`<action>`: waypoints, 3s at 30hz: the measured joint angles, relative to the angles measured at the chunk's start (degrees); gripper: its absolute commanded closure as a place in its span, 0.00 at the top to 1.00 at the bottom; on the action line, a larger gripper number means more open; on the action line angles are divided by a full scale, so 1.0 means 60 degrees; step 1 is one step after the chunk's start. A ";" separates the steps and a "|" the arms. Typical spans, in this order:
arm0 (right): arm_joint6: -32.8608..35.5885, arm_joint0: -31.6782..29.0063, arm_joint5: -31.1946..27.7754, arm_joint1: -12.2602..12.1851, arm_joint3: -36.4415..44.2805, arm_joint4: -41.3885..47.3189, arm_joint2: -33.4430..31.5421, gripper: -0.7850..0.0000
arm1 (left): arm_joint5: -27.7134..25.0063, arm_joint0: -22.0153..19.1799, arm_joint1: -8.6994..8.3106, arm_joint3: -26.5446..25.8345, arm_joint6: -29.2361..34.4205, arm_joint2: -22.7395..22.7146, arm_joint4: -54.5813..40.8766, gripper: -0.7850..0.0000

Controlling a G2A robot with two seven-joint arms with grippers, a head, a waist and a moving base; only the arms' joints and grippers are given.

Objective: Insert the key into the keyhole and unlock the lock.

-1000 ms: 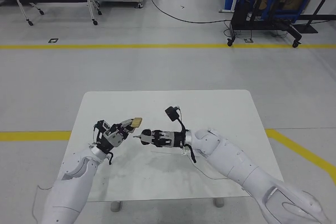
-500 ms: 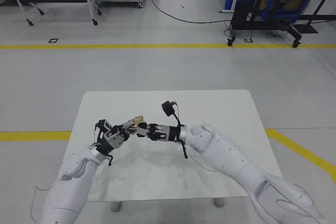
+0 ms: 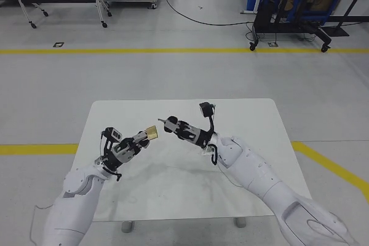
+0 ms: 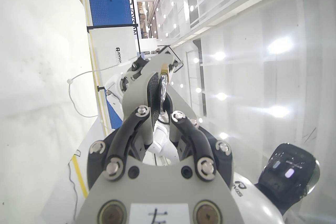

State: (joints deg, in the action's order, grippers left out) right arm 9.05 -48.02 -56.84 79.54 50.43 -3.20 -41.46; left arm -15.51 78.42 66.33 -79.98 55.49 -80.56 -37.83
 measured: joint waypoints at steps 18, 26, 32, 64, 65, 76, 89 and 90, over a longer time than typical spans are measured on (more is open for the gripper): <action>0.2089 0.0043 0.0156 0.0405 -0.0372 0.2306 0.0271 0.00 | -0.2321 0.0130 -0.0071 -0.0469 -0.0580 0.0198 0.3028 0.00; 0.3162 0.0085 -0.0195 0.0520 -0.0460 0.3526 0.0306 0.00 | -0.2336 0.0181 -0.0094 -0.0580 -0.1292 0.0229 0.3774 0.00; 0.3597 0.0171 -0.0186 0.0591 -0.0621 0.3785 0.0299 0.00 | -0.2250 0.0245 -0.0105 -0.0601 -0.1695 0.0233 0.3926 0.00; 0.1323 -0.1052 0.1848 -0.0046 0.1532 -0.1325 -0.1401 0.00 | 0.1176 -0.0033 0.0268 0.0119 -0.3310 0.0315 -0.1708 0.00; 0.1284 -0.1133 0.2079 -0.0061 0.1707 -0.1517 -0.1427 0.00 | 0.0923 -0.0023 0.0318 0.0058 -0.3604 0.0420 -0.1781 0.00; 0.2159 -0.1712 0.3324 -0.0216 0.3080 -0.1956 -0.1600 0.00 | -0.0836 -0.0124 0.0501 -0.0123 -0.5000 0.1104 0.0393 0.00; 0.2584 -0.1665 0.3148 -0.0081 0.2990 -0.0749 -0.1366 0.00 | -0.1341 0.0072 0.0532 -0.0361 -0.5429 0.1001 0.1544 0.00; 0.2567 -0.1636 0.3157 -0.0068 0.2934 -0.0742 -0.1350 0.00 | -0.1341 0.0075 0.0535 -0.0366 -0.5429 0.0995 0.1553 0.00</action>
State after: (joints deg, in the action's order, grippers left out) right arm 24.45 -57.83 -37.90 79.13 68.03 -7.66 -49.56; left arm -23.56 78.86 69.55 -82.17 22.91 -74.59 -28.51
